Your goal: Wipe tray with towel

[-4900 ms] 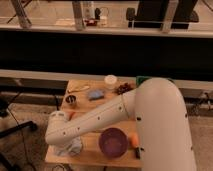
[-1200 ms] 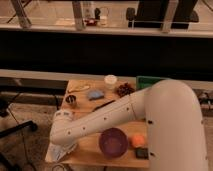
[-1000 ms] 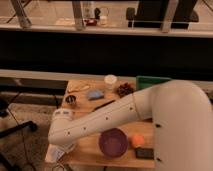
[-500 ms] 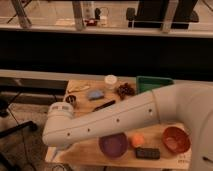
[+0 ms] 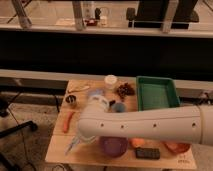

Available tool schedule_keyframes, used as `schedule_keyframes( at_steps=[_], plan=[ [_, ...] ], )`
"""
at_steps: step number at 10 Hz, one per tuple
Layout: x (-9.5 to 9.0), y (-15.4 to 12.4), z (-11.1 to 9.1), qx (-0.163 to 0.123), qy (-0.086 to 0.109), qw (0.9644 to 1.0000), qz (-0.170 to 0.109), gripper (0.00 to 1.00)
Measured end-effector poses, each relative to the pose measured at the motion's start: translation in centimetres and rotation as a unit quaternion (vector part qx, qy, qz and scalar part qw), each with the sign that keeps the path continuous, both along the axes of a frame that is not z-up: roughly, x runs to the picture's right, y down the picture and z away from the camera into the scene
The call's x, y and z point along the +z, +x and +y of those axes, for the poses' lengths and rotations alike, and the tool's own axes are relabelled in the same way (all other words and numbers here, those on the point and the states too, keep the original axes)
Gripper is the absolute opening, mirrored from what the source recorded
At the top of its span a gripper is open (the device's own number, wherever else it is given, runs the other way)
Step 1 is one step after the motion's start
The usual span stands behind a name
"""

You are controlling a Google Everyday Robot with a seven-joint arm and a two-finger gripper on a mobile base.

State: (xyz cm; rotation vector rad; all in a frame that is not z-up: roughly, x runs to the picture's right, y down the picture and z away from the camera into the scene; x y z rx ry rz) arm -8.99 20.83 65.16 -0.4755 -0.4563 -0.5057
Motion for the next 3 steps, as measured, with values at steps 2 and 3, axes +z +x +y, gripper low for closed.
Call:
schedule_keyframes(
  at_steps=[2,3],
  plan=[
    [0.8,2.6,-1.3,0.007,0.0,0.9998,0.018,0.0],
    [1.0,4.3,-2.4,0.01,0.003,0.9994,0.032,0.0]
  ],
)
